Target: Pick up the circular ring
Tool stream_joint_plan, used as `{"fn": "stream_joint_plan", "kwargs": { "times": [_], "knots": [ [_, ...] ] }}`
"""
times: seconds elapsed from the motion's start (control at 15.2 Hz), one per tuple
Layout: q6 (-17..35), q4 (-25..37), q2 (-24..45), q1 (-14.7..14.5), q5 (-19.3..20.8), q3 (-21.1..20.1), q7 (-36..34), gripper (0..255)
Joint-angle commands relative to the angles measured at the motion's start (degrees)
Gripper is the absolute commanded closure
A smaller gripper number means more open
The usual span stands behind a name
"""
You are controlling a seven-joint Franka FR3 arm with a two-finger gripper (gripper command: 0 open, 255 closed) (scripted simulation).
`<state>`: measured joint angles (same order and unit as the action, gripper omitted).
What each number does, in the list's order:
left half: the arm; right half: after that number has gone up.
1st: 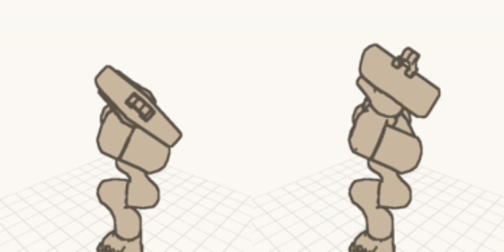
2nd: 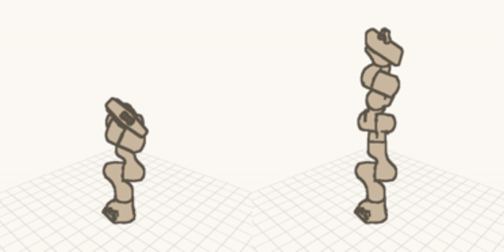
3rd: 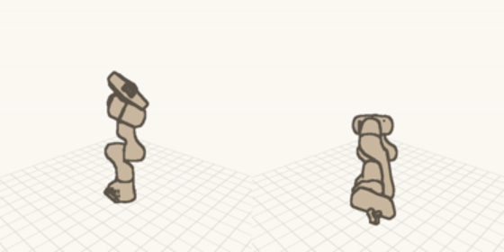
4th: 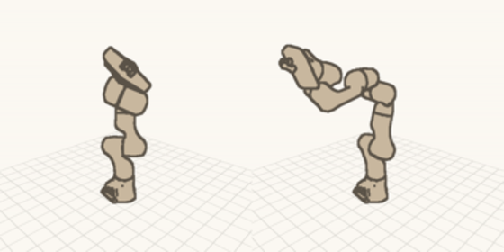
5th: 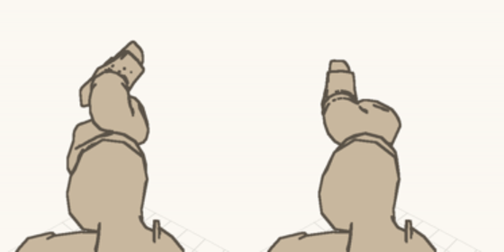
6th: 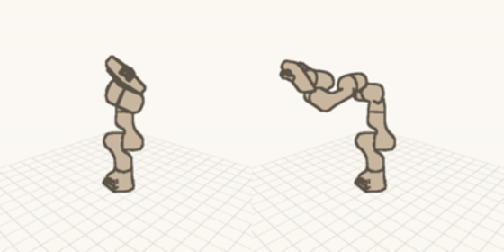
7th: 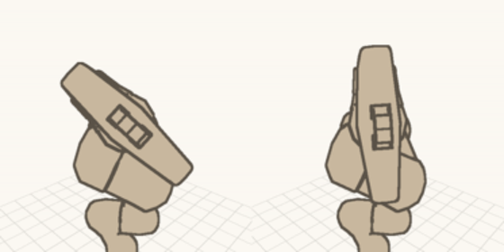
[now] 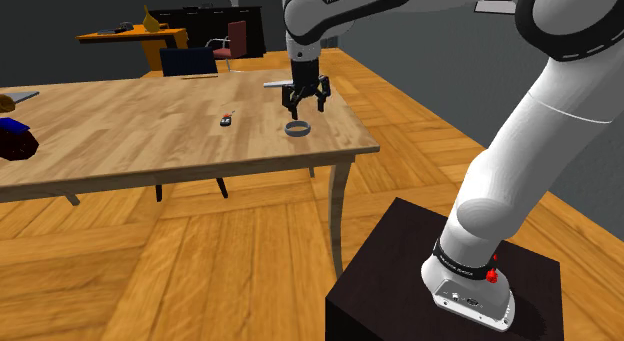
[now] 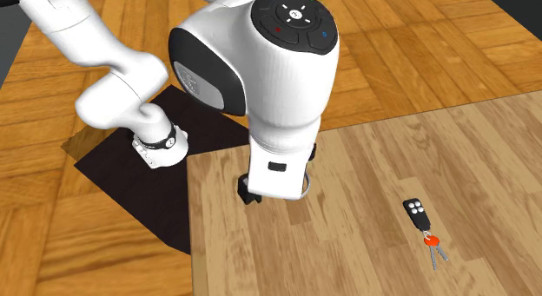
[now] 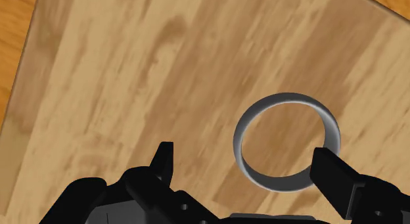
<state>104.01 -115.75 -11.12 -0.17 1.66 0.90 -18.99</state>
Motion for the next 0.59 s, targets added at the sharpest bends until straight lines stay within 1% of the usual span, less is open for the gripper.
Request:
{"fn": "stream_joint_plan", "kwargs": {
  "times": [0.0, 0.26, 0.4, 0.46, 0.53],
  "knots": [
    [1.7, -1.1, 0.5, 0.0, 0.0, -0.1, -0.2, 0],
    [4.7, -3.8, 0.8, 0.0, 0.0, 0.0, -0.3, 0],
    [5.2, -4.2, 0.9, 0.0, 0.0, 0.0, -0.3, 0],
    [5.2, -4.1, 1.0, 0.0, 0.0, 0.0, -0.3, 255],
    [5.2, -4.1, 1.0, 0.0, 0.0, 0.0, -0.3, 255]
  ]
}}
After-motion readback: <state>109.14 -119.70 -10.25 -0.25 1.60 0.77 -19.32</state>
